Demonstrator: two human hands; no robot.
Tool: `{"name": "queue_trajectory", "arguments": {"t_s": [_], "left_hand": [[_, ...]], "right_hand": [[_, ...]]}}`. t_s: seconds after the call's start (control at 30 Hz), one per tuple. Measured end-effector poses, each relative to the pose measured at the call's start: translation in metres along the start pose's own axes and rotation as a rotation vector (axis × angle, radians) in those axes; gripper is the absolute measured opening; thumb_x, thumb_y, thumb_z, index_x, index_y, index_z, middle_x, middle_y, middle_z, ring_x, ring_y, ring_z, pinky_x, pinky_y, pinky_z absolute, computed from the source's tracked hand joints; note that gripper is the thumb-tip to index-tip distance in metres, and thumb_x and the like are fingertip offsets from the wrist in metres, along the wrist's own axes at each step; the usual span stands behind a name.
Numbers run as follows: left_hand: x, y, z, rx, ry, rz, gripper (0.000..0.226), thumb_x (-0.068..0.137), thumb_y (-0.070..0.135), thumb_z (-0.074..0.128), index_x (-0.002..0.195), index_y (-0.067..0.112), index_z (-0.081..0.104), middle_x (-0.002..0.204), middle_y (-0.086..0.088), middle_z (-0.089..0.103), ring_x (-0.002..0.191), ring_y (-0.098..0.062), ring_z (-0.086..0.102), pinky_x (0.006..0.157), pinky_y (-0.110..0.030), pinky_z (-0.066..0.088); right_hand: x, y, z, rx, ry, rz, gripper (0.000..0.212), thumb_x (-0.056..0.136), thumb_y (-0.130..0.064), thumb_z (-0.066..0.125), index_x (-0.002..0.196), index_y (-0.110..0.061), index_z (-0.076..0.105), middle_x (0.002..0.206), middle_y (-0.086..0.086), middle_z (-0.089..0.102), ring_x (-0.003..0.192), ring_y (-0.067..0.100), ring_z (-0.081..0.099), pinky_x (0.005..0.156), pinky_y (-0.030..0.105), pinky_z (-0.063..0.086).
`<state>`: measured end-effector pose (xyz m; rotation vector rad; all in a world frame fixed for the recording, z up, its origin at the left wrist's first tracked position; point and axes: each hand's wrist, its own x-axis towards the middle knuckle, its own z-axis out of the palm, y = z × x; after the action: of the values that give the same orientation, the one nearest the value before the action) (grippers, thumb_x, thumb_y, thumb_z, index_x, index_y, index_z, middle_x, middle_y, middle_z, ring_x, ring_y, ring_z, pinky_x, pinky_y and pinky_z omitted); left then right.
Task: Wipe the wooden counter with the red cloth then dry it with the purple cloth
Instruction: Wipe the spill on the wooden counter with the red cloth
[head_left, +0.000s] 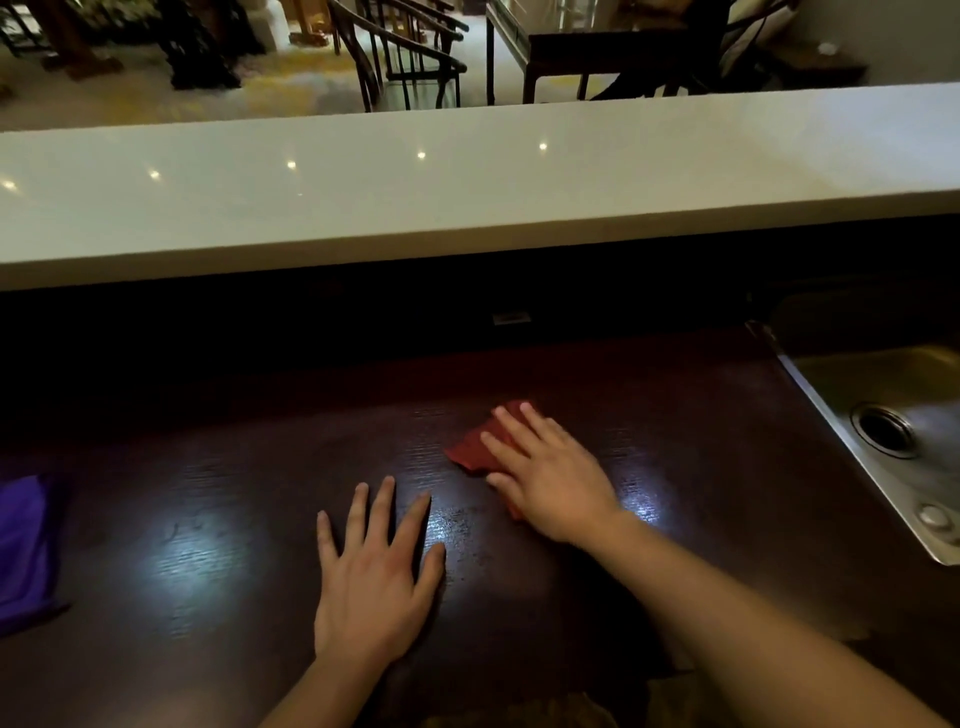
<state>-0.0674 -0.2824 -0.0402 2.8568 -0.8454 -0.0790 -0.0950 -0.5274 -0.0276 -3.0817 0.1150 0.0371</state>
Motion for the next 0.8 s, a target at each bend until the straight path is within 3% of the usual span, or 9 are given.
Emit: {"name": "queue_trajectory", "arguments": {"t_s": [0.07,0.13,0.2,0.27,0.33,0.5,0.57,0.7,0.8], "left_hand": [[0.001,-0.001,0.002,0.011,0.0,0.002,0.059,0.093,0.063,0.026,0.145,0.037,0.036,0.158,-0.005,0.031,0.149,-0.027,0.013,0.115,-0.064,0.012],[0.002,-0.001,0.005,0.024,-0.007,0.007,0.058,0.094,0.062,0.027,0.145,0.037,0.036,0.157,-0.006,0.032,0.148,-0.029,0.016,0.114,-0.065,0.014],[0.003,-0.003,0.008,0.031,-0.005,0.007,0.058,0.094,0.062,0.028,0.145,0.036,0.037,0.157,-0.007,0.033,0.148,-0.029,0.017,0.114,-0.065,0.014],[0.003,-0.003,0.008,0.032,0.0,0.013,0.057,0.094,0.062,0.028,0.144,0.037,0.037,0.156,-0.007,0.033,0.148,-0.03,0.018,0.114,-0.065,0.014],[0.002,-0.004,0.008,0.025,0.007,0.012,0.057,0.094,0.062,0.029,0.145,0.037,0.036,0.156,-0.007,0.033,0.148,-0.029,0.017,0.114,-0.065,0.013],[0.001,-0.003,0.001,-0.016,0.017,-0.007,0.061,0.094,0.059,0.026,0.146,0.028,0.035,0.157,-0.006,0.032,0.149,-0.025,0.013,0.116,-0.062,0.011],[0.001,-0.002,0.001,-0.029,0.03,-0.009,0.062,0.094,0.057,0.028,0.144,0.024,0.039,0.156,-0.006,0.034,0.148,-0.025,0.016,0.116,-0.062,0.011],[0.001,-0.001,0.0,-0.037,0.046,0.004,0.062,0.092,0.055,0.031,0.142,0.021,0.043,0.155,-0.008,0.037,0.147,-0.028,0.02,0.116,-0.064,0.012],[0.0,0.0,-0.001,-0.028,0.028,0.007,0.062,0.092,0.055,0.029,0.144,0.022,0.041,0.156,-0.008,0.034,0.148,-0.028,0.018,0.116,-0.063,0.011]], "right_hand": [[0.009,0.027,-0.002,-0.004,0.006,0.095,0.057,0.095,-0.058,0.026,0.146,-0.033,0.031,0.16,-0.001,0.019,0.148,0.025,0.011,0.117,0.044,0.018],[0.031,0.046,-0.006,0.041,0.016,0.312,0.056,0.096,-0.054,0.029,0.147,-0.03,0.03,0.16,0.002,0.017,0.147,0.027,0.007,0.118,0.045,0.015],[0.059,0.037,-0.008,0.086,0.033,0.425,0.057,0.096,-0.052,0.031,0.147,-0.026,0.029,0.161,0.006,0.015,0.147,0.032,0.005,0.119,0.048,0.012],[0.081,0.007,-0.008,0.087,0.027,0.39,0.059,0.096,-0.054,0.03,0.148,-0.026,0.027,0.161,0.007,0.013,0.147,0.034,0.002,0.118,0.049,0.011],[0.09,-0.03,-0.005,0.064,0.005,0.244,0.059,0.095,-0.056,0.028,0.148,-0.028,0.026,0.161,0.005,0.013,0.147,0.034,0.002,0.118,0.049,0.011],[0.04,-0.071,0.006,0.032,-0.018,-0.075,0.056,0.096,-0.054,0.022,0.147,-0.031,0.027,0.161,-0.002,0.012,0.148,0.025,0.001,0.119,0.045,0.011],[0.014,-0.049,0.008,0.011,0.006,-0.045,0.055,0.096,-0.053,0.022,0.146,-0.031,0.03,0.16,-0.003,0.016,0.148,0.023,0.005,0.119,0.045,0.016],[-0.008,-0.028,0.001,0.023,0.032,0.261,0.054,0.097,-0.051,0.027,0.147,-0.029,0.03,0.161,-0.002,0.015,0.148,0.026,0.005,0.119,0.044,0.013],[-0.021,-0.063,0.006,0.036,0.048,0.159,0.054,0.096,-0.052,0.03,0.146,-0.03,0.033,0.16,0.001,0.018,0.148,0.03,0.008,0.118,0.047,0.016]]}}
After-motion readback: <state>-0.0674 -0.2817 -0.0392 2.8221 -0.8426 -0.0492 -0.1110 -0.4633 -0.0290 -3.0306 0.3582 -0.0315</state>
